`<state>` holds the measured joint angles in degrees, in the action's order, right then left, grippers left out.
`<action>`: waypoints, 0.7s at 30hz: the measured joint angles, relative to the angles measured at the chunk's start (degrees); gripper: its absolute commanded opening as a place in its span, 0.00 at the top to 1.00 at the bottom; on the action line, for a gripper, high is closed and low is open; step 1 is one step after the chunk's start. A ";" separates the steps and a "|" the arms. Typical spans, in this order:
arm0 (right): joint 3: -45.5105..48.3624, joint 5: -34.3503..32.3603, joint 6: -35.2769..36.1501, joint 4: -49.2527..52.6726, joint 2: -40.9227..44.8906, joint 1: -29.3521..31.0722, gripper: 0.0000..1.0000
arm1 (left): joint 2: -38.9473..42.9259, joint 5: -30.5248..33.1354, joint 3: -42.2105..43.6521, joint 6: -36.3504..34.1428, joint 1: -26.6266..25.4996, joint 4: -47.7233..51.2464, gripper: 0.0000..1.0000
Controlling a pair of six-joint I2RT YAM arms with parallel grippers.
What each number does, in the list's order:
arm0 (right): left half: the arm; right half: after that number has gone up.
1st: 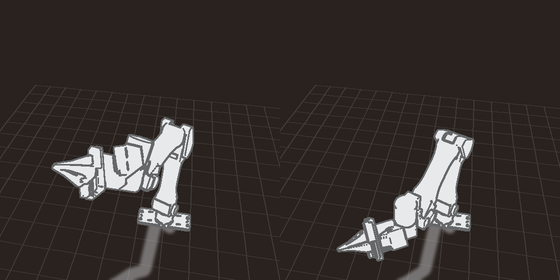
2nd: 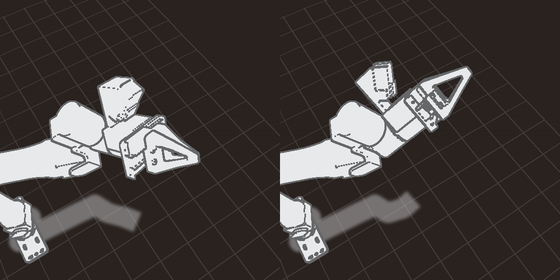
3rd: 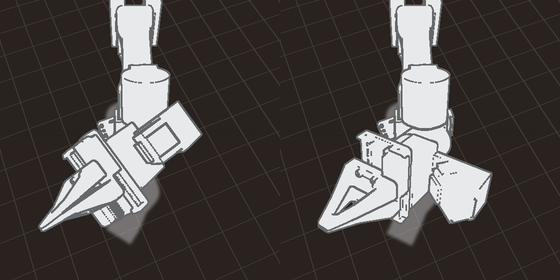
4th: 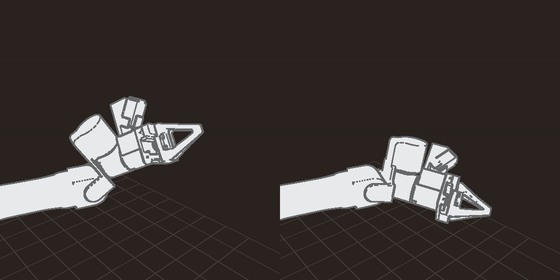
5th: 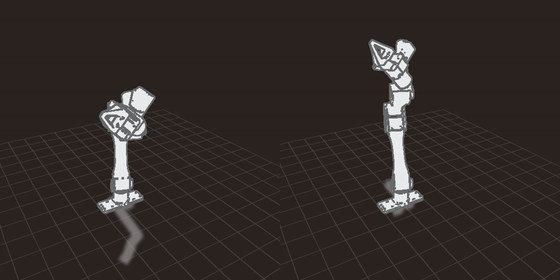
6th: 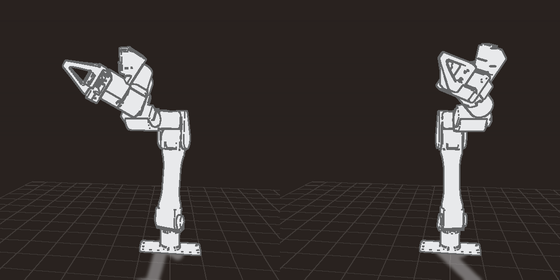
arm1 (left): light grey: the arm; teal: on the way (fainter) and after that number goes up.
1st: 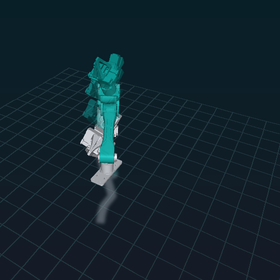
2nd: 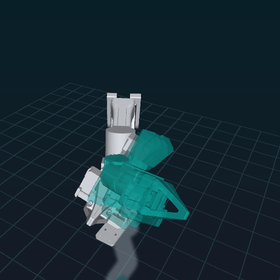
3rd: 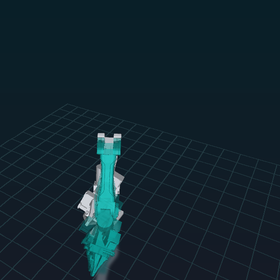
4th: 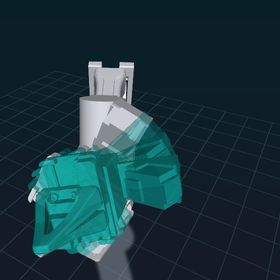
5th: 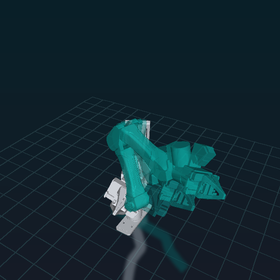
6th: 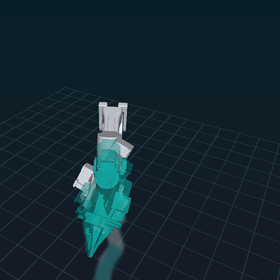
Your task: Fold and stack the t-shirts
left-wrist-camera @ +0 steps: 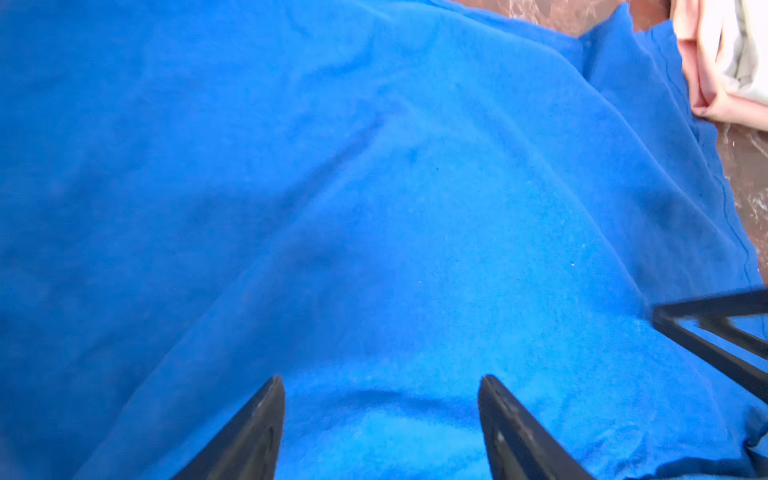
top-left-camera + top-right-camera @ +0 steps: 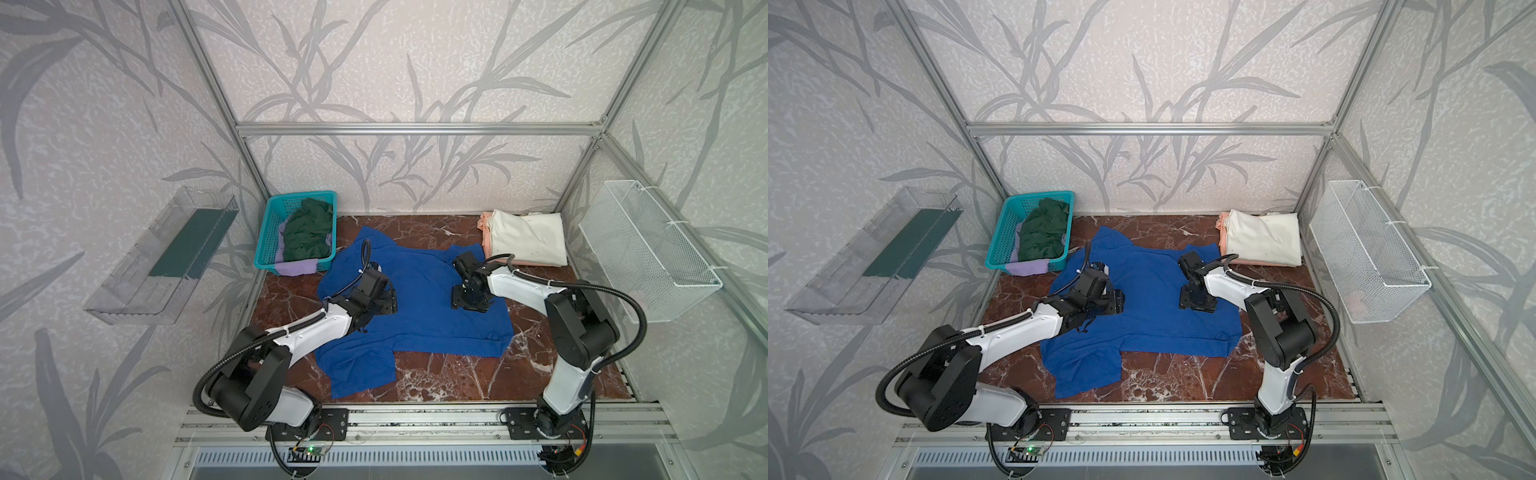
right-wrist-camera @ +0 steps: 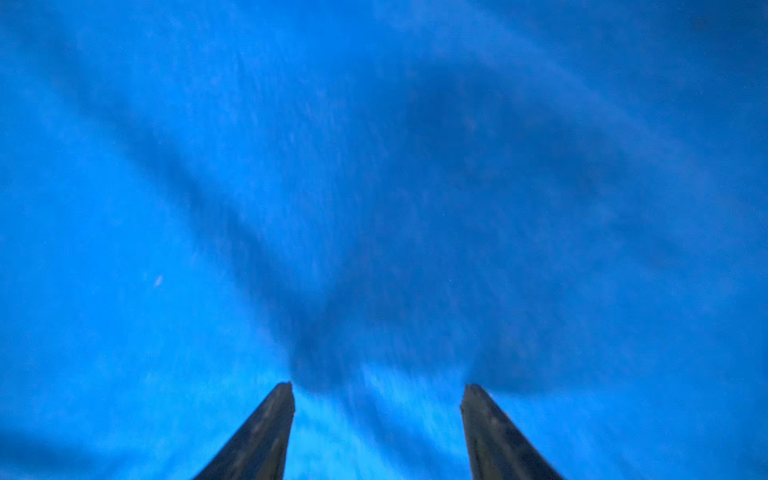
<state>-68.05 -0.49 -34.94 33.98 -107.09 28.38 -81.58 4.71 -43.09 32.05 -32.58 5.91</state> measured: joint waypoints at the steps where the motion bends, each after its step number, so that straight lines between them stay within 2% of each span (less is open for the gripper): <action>1: -1.20 0.07 0.15 0.35 -0.74 -0.07 0.34 | 0.26 0.79 0.26 0.15 0.00 0.15 0.24; 13: -23.10 0.68 2.86 3.63 -15.56 -3.04 0.36 | 1.81 7.93 0.46 0.48 0.07 2.86 0.21; 17: -23.06 -0.52 3.72 4.35 -15.26 -3.43 0.33 | 2.34 8.68 0.28 -0.44 0.11 3.30 0.21; 21: -16.61 -2.80 3.96 4.76 -10.19 -3.48 0.32 | 2.38 8.26 0.17 -1.68 0.11 3.04 0.21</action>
<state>-84.66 -3.29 -30.98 38.74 -117.27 24.91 -79.20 12.97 -42.92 30.37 -32.47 8.95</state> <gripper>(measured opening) 0.678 0.791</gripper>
